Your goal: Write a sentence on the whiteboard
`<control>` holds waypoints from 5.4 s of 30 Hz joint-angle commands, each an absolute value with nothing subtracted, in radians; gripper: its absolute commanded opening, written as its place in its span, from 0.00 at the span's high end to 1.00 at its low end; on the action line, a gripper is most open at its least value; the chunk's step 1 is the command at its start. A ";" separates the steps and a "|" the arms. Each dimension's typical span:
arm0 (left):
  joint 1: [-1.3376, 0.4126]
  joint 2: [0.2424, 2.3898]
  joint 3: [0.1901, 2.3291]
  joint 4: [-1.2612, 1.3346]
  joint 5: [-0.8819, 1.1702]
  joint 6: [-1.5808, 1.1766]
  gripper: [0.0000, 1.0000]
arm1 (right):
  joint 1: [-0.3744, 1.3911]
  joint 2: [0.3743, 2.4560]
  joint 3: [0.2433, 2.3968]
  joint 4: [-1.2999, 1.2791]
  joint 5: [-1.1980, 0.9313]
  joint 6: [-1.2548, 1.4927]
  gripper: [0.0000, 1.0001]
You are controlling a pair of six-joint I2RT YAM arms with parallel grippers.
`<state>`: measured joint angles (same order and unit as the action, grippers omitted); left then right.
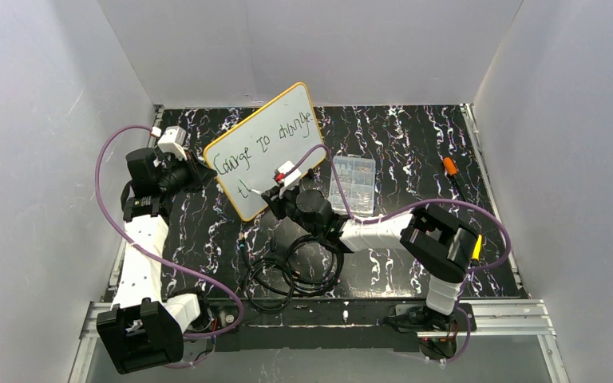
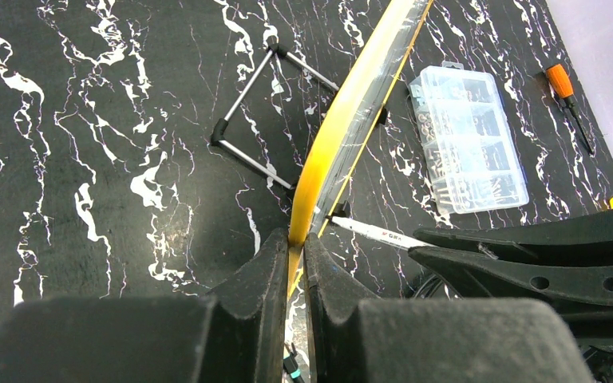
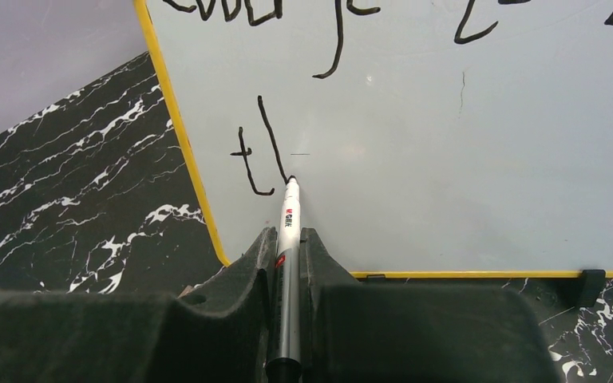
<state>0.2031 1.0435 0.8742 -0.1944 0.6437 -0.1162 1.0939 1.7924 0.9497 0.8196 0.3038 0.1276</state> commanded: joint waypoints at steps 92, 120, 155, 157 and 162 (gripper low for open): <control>0.200 1.039 0.885 -0.195 0.672 -0.127 1.00 | 1.094 1.697 0.907 0.885 0.457 0.152 0.99; 0.200 1.042 0.887 -0.195 0.675 -0.129 1.00 | 1.095 1.823 1.025 0.950 0.462 0.117 0.99; 0.200 1.038 0.885 -0.195 0.672 -0.130 1.00 | 1.071 1.532 0.840 0.867 0.379 0.118 0.99; 0.200 1.037 0.885 -0.195 0.673 -0.130 1.00 | 1.049 1.537 0.853 0.846 0.345 0.121 0.99; 0.201 1.038 0.883 -0.196 0.672 -0.131 1.00 | 1.017 1.593 0.893 0.847 0.272 0.128 0.99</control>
<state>0.2035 1.0473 0.8742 -0.1867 0.6437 -0.1242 1.0393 1.5562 0.8505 0.8547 0.3408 0.1276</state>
